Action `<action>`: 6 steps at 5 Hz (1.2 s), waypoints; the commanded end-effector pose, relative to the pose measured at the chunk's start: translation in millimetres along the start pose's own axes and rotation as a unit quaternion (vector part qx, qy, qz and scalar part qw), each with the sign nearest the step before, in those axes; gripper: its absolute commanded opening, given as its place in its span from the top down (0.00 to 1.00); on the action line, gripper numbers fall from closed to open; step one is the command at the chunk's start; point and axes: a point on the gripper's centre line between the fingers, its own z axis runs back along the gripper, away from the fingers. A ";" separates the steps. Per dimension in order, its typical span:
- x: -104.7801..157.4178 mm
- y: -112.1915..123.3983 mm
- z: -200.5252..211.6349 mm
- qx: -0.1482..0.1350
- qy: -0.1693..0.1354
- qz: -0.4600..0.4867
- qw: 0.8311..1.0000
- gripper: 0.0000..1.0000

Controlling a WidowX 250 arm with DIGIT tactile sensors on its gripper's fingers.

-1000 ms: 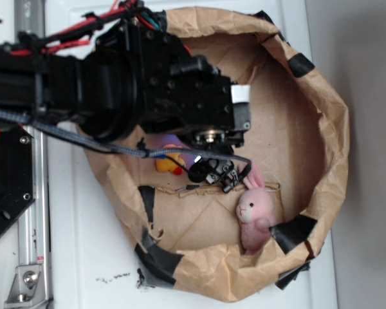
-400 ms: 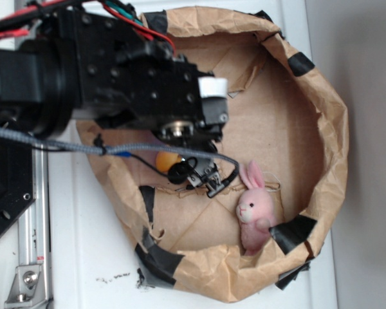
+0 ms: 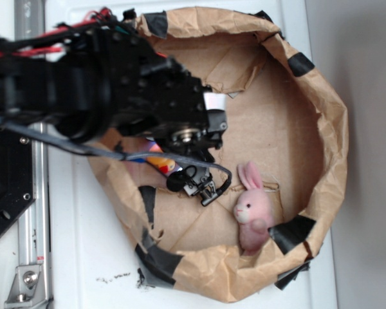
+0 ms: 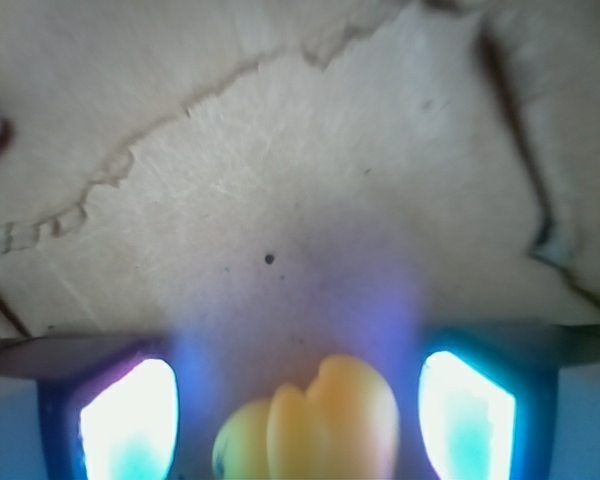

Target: Grab the yellow duck.

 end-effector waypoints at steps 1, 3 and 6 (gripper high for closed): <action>-17.5 -3.2 -1.4 -0.003 0.007 -0.025 1.000 1.00; -23.1 -1.2 6.3 -0.004 -0.002 -0.025 1.000 1.00; 1.1 7.7 68.5 0.003 -0.102 -0.027 0.994 1.00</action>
